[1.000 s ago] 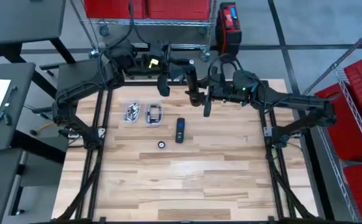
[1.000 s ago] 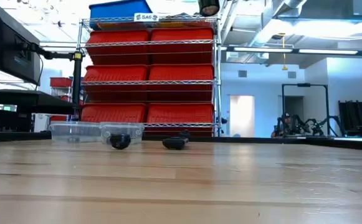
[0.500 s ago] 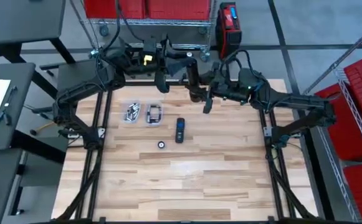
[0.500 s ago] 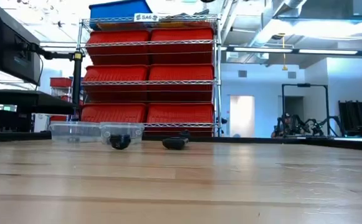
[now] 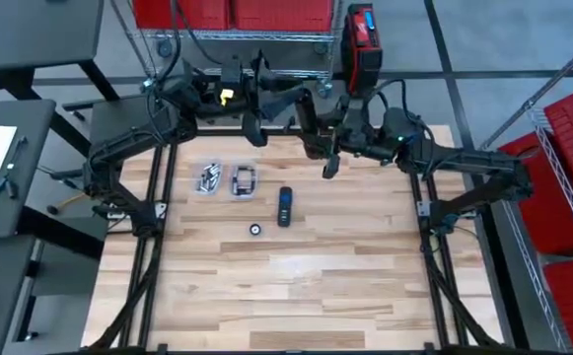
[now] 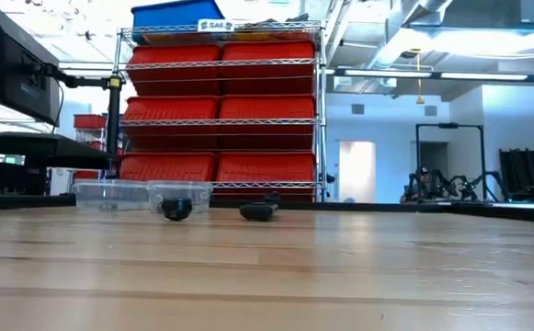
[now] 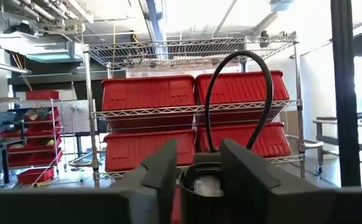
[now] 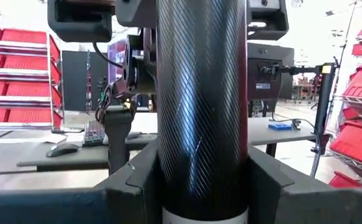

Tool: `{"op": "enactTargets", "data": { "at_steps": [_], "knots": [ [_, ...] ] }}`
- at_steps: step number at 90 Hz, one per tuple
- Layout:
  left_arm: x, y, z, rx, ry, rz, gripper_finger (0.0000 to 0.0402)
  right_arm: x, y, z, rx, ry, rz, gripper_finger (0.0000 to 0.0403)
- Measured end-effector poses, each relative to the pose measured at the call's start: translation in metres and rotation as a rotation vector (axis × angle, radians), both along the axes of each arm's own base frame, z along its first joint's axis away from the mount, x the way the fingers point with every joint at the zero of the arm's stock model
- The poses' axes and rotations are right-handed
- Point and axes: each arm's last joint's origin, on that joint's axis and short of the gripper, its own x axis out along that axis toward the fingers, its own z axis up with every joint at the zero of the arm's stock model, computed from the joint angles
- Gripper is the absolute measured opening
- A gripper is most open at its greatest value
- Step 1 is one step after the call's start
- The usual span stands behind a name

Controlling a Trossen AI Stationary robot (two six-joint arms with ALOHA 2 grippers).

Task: Insert battery
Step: Insert the silver battery into the flashlight battery compartment

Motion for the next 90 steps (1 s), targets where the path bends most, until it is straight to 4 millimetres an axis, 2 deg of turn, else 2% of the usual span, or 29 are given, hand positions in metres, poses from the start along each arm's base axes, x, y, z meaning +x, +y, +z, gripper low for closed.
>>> {"op": "enactTargets", "data": {
  "at_steps": [19,51,60,71,90],
  "knots": [
    [-0.003,0.004,-0.001,0.019,0.032,0.022,0.017,-0.005,0.0,-0.001,-0.01,0.047,-0.007,0.014],
    [-0.017,0.023,-0.02,-0.03,0.325,0.105,0.0172,-0.022,-0.005,-0.016,0.019,0.308,-0.065,0.014],
    [-0.019,0.026,-0.023,-0.072,0.354,0.113,0.0172,-0.024,-0.008,-0.019,0.025,0.339,-0.076,0.014],
    [-0.025,0.028,-0.018,-0.069,0.335,0.128,0.0172,-0.025,-0.012,-0.019,0.027,0.343,-0.088,0.014],
    [-0.045,0.03,0.003,-0.073,0.241,0.148,0.0172,-0.027,-0.02,-0.02,0.043,0.344,-0.119,0.014]
  ]
}}
